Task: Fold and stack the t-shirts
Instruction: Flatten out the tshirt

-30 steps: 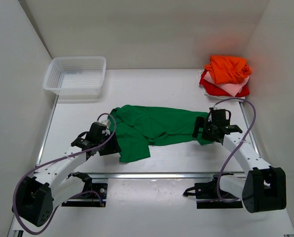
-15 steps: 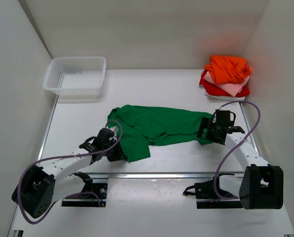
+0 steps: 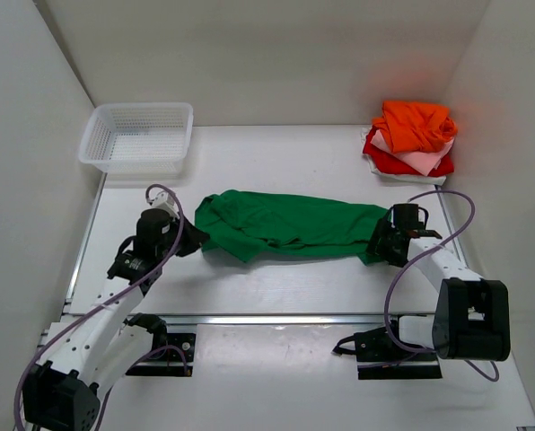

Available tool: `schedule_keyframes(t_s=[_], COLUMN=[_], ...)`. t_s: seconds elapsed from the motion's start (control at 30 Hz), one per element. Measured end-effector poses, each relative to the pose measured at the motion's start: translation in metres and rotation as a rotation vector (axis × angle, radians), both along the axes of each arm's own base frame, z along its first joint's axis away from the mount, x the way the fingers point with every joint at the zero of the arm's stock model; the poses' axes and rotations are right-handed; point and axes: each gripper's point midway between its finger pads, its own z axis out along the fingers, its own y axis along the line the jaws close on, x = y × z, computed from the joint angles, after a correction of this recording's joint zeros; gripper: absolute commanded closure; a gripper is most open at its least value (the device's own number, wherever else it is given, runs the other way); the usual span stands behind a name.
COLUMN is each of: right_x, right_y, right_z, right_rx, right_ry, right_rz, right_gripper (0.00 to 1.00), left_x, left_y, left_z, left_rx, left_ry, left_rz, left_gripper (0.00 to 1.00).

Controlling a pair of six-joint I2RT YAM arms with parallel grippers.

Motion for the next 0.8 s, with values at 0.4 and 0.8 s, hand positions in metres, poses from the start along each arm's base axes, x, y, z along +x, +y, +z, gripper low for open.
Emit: schedule_keyframes(t_s=[0.4,0.8], right_x=[-0.002,0.070], right_y=[0.004,0.028], right_z=[-0.002,0.215], right_rx=[0.044,-0.134], right_ry=[-0.007,-0.495], right_rz=[0.000,0.278], right_gripper=[1.00,1.00], left_x=[-0.023,0.064], left_y=[0.002,0.034], left_z=[-0.044,0.119], left_rx=[0.030,0.081], left_ry=[0.123,-0.142], left_rz=[-0.019,0.090], left_gripper=[1.00,1.00])
